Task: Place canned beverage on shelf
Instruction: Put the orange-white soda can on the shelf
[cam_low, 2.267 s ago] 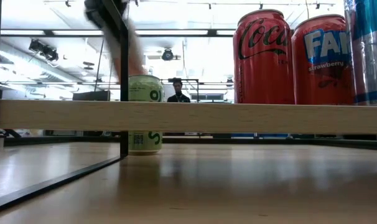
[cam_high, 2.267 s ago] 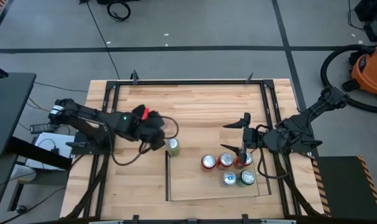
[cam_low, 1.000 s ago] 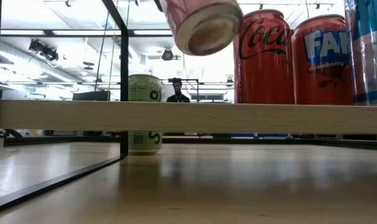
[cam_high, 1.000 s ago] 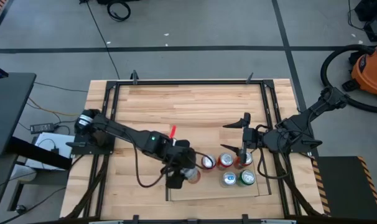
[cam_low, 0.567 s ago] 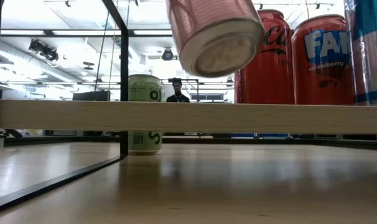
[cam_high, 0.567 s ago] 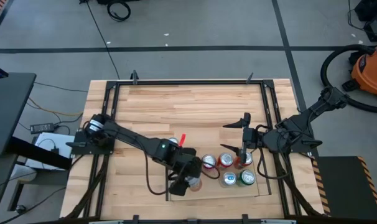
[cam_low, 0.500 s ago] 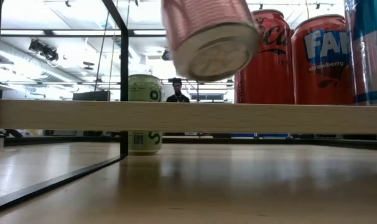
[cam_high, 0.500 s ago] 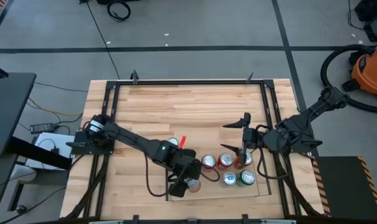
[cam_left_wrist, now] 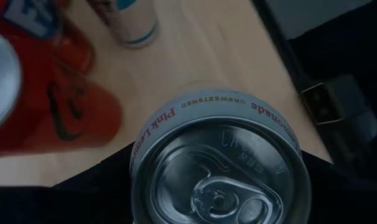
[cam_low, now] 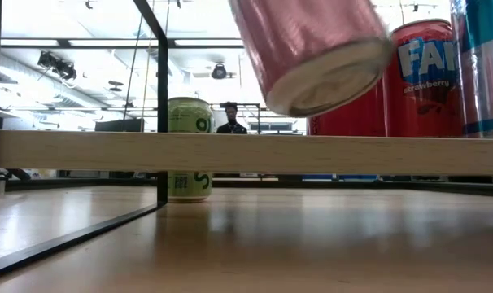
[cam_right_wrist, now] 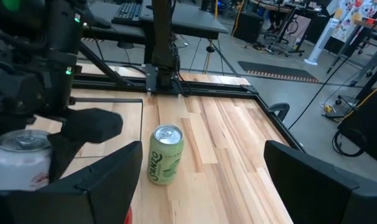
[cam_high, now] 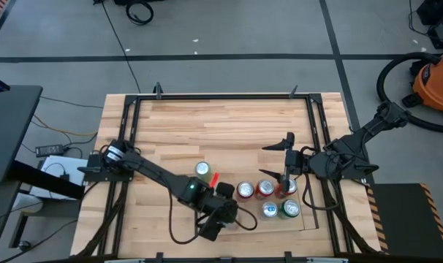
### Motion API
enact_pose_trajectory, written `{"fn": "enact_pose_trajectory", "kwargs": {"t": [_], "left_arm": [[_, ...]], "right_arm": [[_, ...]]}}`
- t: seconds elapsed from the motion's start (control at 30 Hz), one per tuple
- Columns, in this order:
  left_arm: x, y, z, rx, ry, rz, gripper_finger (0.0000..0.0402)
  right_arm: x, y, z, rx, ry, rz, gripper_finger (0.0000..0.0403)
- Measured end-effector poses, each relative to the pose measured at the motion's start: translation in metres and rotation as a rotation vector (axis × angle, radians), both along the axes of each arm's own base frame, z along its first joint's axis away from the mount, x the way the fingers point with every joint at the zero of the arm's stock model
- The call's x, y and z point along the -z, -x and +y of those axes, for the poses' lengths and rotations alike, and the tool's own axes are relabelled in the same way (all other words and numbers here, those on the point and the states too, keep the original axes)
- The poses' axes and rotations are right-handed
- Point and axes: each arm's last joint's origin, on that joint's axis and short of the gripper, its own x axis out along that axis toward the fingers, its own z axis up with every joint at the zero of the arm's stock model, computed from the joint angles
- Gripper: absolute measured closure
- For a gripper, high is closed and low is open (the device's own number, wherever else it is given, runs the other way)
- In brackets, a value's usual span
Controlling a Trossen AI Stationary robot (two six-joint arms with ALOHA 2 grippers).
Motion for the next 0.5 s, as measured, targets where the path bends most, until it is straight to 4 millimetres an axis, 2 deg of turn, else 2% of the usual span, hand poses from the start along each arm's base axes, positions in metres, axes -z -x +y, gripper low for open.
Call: {"fn": "enact_pose_trajectory", "kwargs": {"t": [0.5], "left_arm": [[0.0018,-0.0014,0.0034,-0.04,-0.041,-0.007,0.0097]], "right_arm": [[0.0001,0.0,0.0,-0.001,0.001,0.001,0.0055]]}}
